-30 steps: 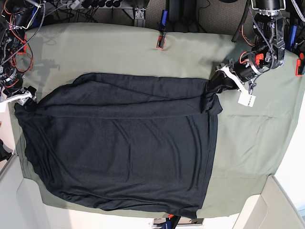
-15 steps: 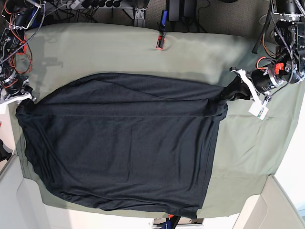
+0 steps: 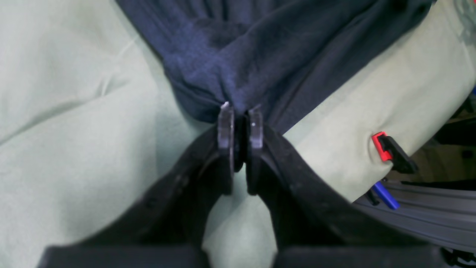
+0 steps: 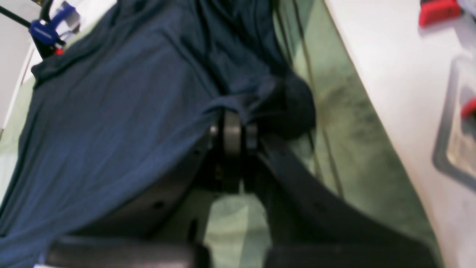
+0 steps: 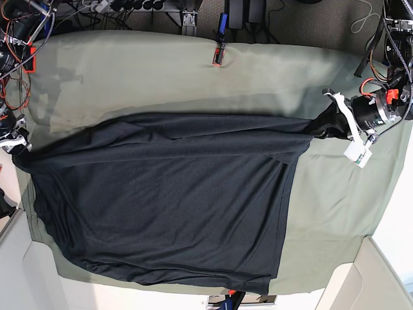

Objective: Fold the T-shirt properly
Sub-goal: 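Drag the held edge across the shirt toward the hem with both grippers, then open left gripper and release the folded edge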

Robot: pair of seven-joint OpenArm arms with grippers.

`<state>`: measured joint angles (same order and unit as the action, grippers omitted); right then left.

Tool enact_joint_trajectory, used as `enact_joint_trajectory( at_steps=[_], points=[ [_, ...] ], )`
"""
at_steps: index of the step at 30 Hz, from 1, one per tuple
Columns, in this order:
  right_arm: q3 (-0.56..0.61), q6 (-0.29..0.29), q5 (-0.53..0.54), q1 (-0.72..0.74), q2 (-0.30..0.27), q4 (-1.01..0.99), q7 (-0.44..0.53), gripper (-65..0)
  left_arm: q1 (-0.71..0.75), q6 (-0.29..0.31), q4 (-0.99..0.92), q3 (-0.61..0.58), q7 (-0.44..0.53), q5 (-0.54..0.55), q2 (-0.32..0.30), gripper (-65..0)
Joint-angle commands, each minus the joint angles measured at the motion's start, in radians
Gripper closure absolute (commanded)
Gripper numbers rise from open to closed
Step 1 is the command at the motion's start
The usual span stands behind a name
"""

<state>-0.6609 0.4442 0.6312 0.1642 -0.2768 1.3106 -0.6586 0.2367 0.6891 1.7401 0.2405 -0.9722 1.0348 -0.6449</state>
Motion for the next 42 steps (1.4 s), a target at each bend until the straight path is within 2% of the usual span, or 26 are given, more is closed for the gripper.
enact_joint_trajectory(
  at_steps=[1, 4, 10, 14, 18, 24, 30, 32, 35, 36, 37, 39, 40, 42],
  points=[
    [-0.005, -0.003, 0.01, 0.037, -0.02, 0.013, 0.031, 0.0, -0.022, 0.009, 0.011, 0.008, 0.021, 0.011, -0.018, -2.9],
    [-0.002, -0.003, -0.027, 0.089, -0.02, 0.003, 0.033, 0.0, -0.055, 0.009, 0.003, 0.008, 0.026, -0.018, -0.018, -2.9],
    [0.043, -0.003, -0.08, 0.187, -0.02, -0.09, 0.038, 0.0, -0.174, 0.009, -0.109, 0.007, 0.033, -0.007, -0.02, -2.9],
    [0.084, -0.02, -0.143, 0.241, -0.02, -0.173, 0.082, 0.0, -0.277, 0.009, -0.214, -0.015, 0.038, -0.007, -0.02, -2.9],
    [0.094, -0.029, -0.198, 0.288, -0.02, -0.245, 0.103, 0.0, -0.383, 0.009, -0.327, -0.111, 0.062, -0.009, -0.02, -3.0],
    [0.094, -0.029, -0.274, 0.355, -0.023, -0.337, 0.141, 0.0, -0.557, 0.009, -0.481, -0.266, 0.145, -0.098, -0.015, -3.0],
    [0.094, -0.029, -0.302, 0.4, -0.023, -0.411, 0.147, 0.0, -0.685, 0.009, -0.644, -0.375, 0.182, -0.137, 0.024, -4.2],
    [0.094, -0.028, -0.307, 0.409, -0.023, -0.432, 0.147, 0.0, -0.716, 0.009, -0.694, -0.402, 0.209, -0.158, 0.051, -10.2],
    [0.094, -0.021, -0.311, 0.409, -0.023, -0.449, 0.148, 0.0, -0.747, 0.009, -0.766, -0.424, 0.243, -0.208, 0.095, -26.7],
    [0.094, -0.021, -0.311, 0.409, -0.023, -0.454, 0.148, -6.6, -0.753, 0.009, -0.792, -0.425, 0.244, -0.214, 0.109, -32.1],
    [0.094, -0.021, -0.311, 0.409, -0.023, -0.459, 0.148, -17.5, -0.758, 0.009, -0.814, -0.425, 0.244, -0.219, 0.12, -35.4],
    [0.094, -0.021, -0.31, 0.409, -0.023, -0.467, 0.15, -35.4, -0.757, 0.009, -0.84, -0.425, 0.234, -0.22, 0.134, -36.2],
    [0.094, -0.021, -0.309, 0.409, -0.023, -0.467, 0.151, -40.0, -0.758, 0.009, -0.846, -0.425, 0.203, -0.22, 0.139, -36.2],
    [0.094, -0.021, -0.304, 0.409, -0.026, -0.466, 0.151, -41.1, -0.761, 0.009, -0.846, -0.425, 0.105, -0.206, 0.15, -36.2]
  ],
)
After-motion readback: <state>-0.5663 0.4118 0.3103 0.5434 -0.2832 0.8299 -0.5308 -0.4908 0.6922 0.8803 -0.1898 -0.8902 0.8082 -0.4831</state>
